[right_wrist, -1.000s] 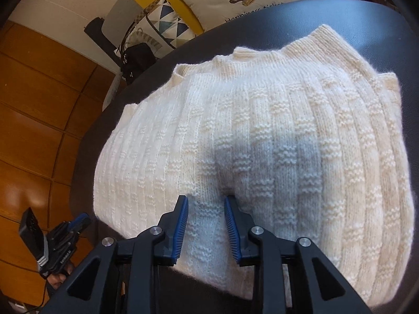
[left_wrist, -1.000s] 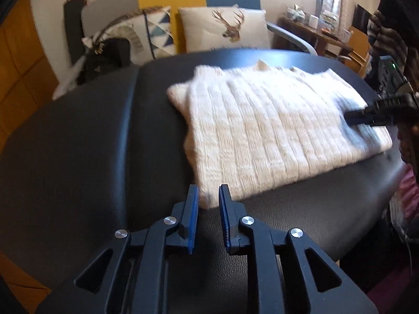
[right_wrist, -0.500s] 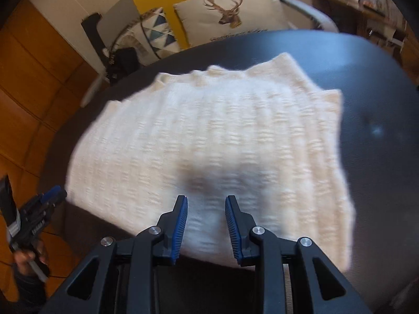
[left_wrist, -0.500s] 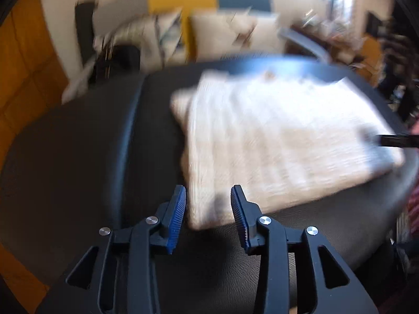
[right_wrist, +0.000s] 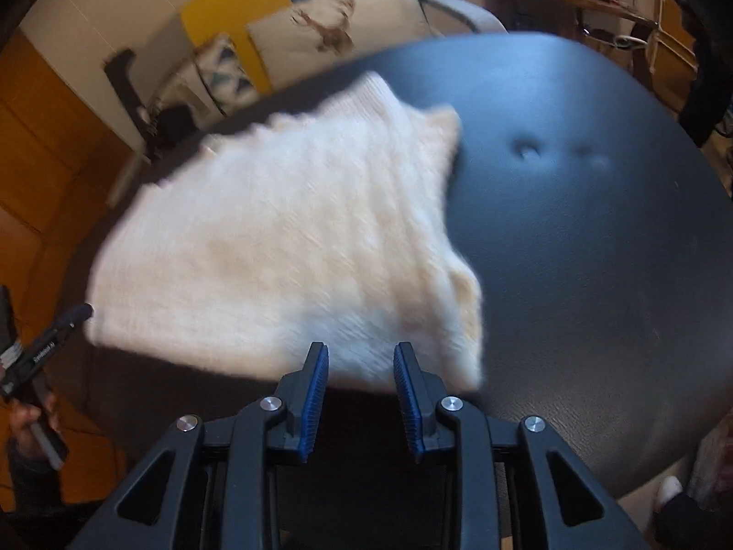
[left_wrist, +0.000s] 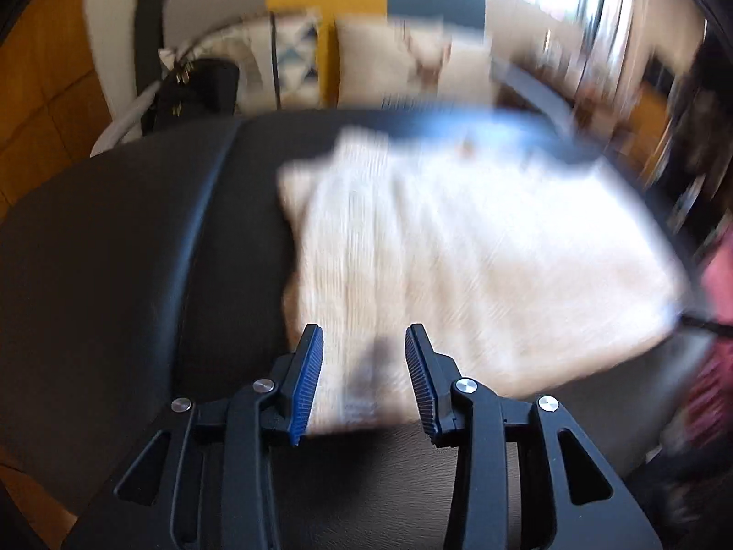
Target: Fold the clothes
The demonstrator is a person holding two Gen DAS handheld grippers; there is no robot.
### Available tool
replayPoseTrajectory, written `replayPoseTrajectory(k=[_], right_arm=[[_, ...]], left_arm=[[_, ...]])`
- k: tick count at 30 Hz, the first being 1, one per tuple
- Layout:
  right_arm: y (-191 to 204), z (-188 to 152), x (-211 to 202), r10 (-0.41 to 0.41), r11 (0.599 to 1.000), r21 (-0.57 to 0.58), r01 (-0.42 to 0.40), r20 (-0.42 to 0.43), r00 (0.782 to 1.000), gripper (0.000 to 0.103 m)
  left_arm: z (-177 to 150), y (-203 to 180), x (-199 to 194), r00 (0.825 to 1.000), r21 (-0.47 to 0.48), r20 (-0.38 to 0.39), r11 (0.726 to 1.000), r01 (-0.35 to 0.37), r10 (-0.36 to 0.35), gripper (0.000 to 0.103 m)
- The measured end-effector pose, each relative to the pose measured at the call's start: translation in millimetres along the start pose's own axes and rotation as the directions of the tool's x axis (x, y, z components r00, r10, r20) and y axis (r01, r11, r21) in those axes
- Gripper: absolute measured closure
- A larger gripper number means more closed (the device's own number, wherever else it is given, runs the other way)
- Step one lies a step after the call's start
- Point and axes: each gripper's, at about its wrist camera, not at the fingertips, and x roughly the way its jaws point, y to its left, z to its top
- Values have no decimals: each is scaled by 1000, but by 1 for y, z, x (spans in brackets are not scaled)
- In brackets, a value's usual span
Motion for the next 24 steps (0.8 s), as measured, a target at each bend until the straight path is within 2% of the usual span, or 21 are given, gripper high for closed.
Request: replayPoseTrajectory(k=[3,6,8,10,11,13,15,18,19,21,22,24], right_arm=[[-11,4,-3,49,998,43,-49,1,999,74],[-7,29,-15,75,997,16,-77,78,994,74],[-4,51,-16,115,993,1,-116,121,986,74],[-5,72,1,142,990,5,-144,136,980,74],[-5,82,14,147,989,10,-149,117,982,73],[-9,88,39,118,992,36,-119,39,992,73],[-14,90,56,86,995,59,-84,-23,996,74],[1,112,30,113,994,-13,-113,75,991,73],[6,124,29,139,990,-26,-137,93,986,73],[7,146,33,160,986,-56,-154,114,980,73],[2,157,44,143,988,-70,-136,106,984,73],[-16,173,75,77,995,-69,-74,55,996,73]], left_arm=[[-6,-2,-3,999,2,11,999,40,-40,63],[6,2,-21,991,-8,83,994,108,-107,63],[24,4,-19,990,-3,109,996,93,-92,62],[41,6,-6,992,-14,106,997,72,-70,60],[46,7,7,997,-6,66,999,49,-49,52],[52,7,35,1000,19,-29,1000,-6,7,52],[57,6,28,1000,39,8,999,5,-6,52],[76,10,5,992,43,108,997,65,-70,52],[87,13,3,988,32,124,995,93,-97,52],[108,18,10,987,14,130,995,98,-99,52],[117,21,20,990,17,119,998,68,-70,52],[128,22,54,1000,43,29,999,-8,6,52]])
